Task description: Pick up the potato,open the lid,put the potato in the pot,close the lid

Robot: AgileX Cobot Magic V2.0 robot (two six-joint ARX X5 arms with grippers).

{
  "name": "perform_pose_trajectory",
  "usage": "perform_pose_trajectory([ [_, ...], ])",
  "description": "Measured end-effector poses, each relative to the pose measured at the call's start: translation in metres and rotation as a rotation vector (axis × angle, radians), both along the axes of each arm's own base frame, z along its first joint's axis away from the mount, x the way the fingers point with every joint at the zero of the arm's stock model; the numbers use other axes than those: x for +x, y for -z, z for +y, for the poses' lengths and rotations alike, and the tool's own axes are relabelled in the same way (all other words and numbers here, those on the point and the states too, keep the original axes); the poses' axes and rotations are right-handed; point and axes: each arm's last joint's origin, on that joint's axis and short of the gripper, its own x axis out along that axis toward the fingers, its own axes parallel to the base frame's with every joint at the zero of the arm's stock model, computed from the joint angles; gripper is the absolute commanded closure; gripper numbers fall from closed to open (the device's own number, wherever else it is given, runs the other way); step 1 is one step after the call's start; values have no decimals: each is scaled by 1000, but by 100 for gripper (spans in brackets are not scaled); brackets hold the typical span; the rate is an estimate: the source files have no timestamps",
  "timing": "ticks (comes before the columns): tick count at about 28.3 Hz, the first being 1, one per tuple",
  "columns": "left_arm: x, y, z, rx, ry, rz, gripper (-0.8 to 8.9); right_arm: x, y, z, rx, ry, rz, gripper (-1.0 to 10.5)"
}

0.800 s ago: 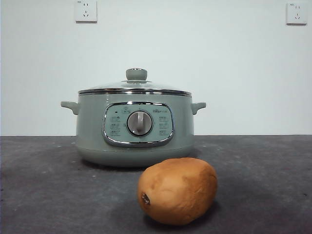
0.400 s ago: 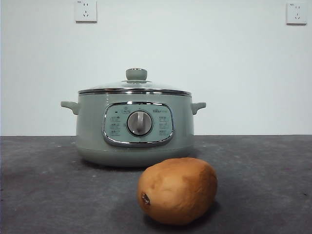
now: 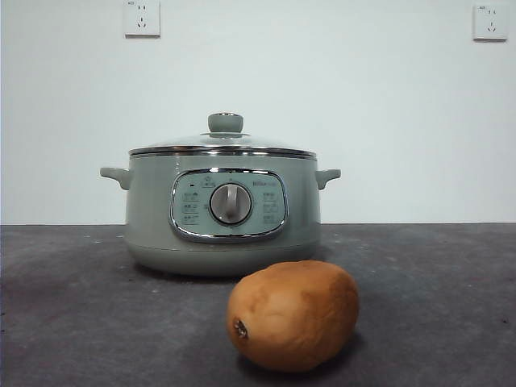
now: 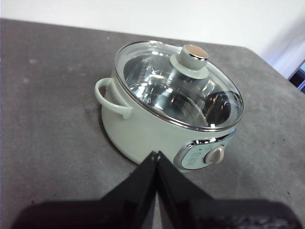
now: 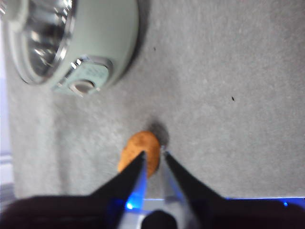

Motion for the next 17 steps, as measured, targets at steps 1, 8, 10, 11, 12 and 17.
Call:
perform_pose_trajectory([
  [1, 3, -1, 0, 0, 0, 11, 818, 4, 1, 2, -18, -12, 15, 813],
  [8, 18, 2, 0, 1, 1, 100, 817, 26, 16, 36, -133, -135, 124, 570],
  [10, 20, 5, 0, 2, 1, 125, 817, 30, 20, 55, -145, -175, 133, 460],
  [11, 21, 6, 0, 2, 1, 129, 817, 32, 22, 66, -141, -193, 130, 435],
  [12, 21, 6, 0, 2, 1, 130, 818, 34, 23, 77, -132, -210, 126, 436],
  [17, 21, 6, 0, 2, 1, 131, 818, 36, 44, 134, -111, -254, 207, 436],
])
